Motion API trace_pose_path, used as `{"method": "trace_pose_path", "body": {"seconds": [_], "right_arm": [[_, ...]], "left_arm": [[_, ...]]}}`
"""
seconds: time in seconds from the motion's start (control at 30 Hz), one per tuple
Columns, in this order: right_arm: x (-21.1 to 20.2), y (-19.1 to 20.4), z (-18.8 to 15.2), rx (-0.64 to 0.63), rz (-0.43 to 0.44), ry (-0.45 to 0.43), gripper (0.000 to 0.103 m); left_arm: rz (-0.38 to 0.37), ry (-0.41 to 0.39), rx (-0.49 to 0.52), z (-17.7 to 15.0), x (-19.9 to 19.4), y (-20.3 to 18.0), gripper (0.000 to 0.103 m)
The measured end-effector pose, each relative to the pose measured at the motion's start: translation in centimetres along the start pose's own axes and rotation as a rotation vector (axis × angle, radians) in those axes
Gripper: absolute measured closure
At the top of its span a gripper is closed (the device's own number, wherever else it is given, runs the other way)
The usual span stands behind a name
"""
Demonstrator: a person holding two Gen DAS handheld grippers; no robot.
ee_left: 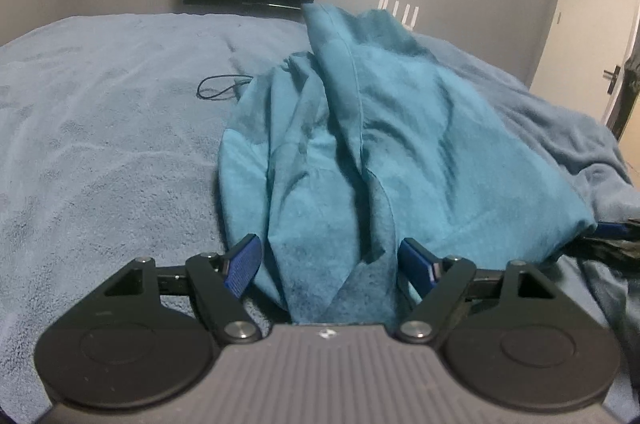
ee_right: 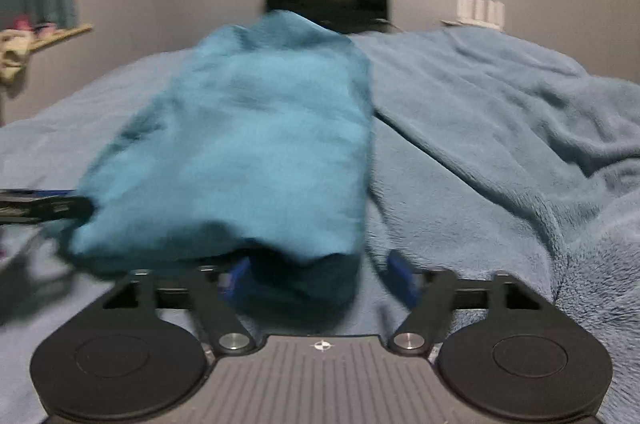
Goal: Fold large clothes
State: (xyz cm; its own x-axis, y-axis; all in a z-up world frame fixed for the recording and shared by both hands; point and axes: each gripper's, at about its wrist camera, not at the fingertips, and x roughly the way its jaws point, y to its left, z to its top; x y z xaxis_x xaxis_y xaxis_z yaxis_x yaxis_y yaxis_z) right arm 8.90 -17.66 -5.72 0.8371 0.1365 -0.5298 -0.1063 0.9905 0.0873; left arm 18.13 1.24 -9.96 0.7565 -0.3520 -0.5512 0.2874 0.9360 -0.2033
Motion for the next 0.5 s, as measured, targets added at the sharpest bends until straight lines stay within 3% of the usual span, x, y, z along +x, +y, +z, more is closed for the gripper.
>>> {"method": "trace_pose_path", "body": {"seconds": [0.1, 0.2, 0.3, 0.37, 0.5], "right_arm": [[-3.9, 1.2, 0.0, -0.089, 0.051, -0.110, 0.020], [-4.9, 2.5, 1.0, -0.153, 0.026, -0.193, 0.022], [-3.2, 3.8, 1.2, -0.217, -0.002, -0.191, 0.037], [-1.1, 4.4, 0.6, -0.241, -0.009, -0.133, 0.046], [1.5, 5.0, 0.1, -0.271, 0.017, -0.073, 0.042]], "left_arm": [[-0.009, 0.000, -0.016, 0.0, -0.2, 0.1, 0.026], [-0.008, 0.006, -0.016, 0.0, -0.1, 0.2, 0.026], [-0.002, 0.009, -0.007, 0.0, 0.1, 0.0, 0.026], [0.001, 0.015, -0.008, 0.0, 0.2, 0.1, 0.026], [0.007, 0.033, 0.002, 0.1, 1.0, 0.0, 0.026]]}}
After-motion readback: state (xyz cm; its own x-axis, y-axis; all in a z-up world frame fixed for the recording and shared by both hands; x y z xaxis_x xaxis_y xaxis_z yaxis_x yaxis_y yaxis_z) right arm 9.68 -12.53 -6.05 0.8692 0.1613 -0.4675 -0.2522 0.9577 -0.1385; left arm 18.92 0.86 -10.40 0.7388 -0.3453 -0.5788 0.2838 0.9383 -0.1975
